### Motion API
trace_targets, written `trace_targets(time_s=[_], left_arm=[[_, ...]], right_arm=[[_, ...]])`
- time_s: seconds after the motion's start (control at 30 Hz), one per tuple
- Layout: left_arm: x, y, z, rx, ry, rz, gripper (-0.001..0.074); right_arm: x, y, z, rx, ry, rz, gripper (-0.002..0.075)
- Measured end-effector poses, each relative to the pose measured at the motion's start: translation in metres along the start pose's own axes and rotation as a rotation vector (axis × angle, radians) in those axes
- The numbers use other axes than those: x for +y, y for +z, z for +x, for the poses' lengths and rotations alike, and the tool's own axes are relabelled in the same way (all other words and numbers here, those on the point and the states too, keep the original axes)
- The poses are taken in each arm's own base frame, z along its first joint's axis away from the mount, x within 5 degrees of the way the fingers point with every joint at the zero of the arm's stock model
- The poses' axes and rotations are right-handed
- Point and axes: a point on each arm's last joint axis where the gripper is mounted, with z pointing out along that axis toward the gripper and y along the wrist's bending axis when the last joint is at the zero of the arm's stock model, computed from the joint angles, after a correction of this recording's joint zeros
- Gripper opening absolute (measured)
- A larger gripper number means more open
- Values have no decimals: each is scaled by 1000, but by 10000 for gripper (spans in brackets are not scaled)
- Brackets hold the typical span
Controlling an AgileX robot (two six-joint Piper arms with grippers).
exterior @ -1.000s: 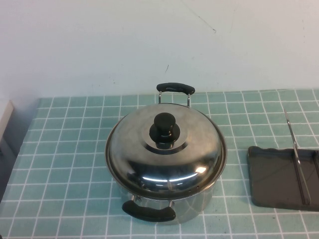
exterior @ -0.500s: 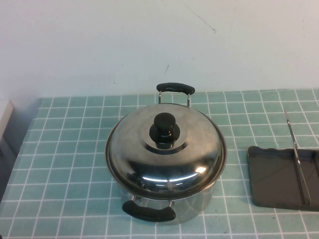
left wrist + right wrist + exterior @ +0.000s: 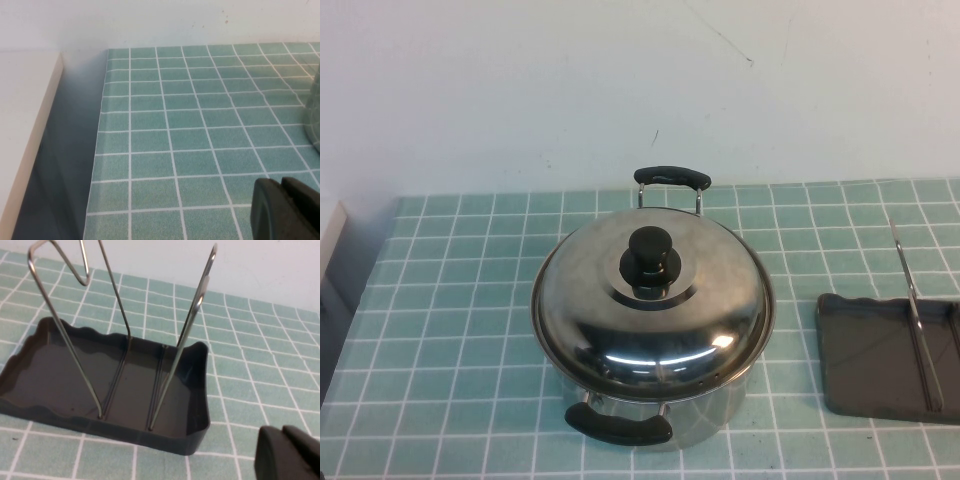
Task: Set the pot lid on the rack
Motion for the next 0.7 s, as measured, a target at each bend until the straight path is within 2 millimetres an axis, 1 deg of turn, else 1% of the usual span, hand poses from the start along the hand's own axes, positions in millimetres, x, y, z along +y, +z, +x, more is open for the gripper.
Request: trace_targets(time_s=[0.2, 0.7], left_arm=[[0, 0, 0, 0, -2, 1, -3], [0, 0, 0, 0, 1, 1, -3]], right_arm=[[0, 0, 0, 0, 105, 2, -1], [0, 0, 0, 0, 124, 4, -1]])
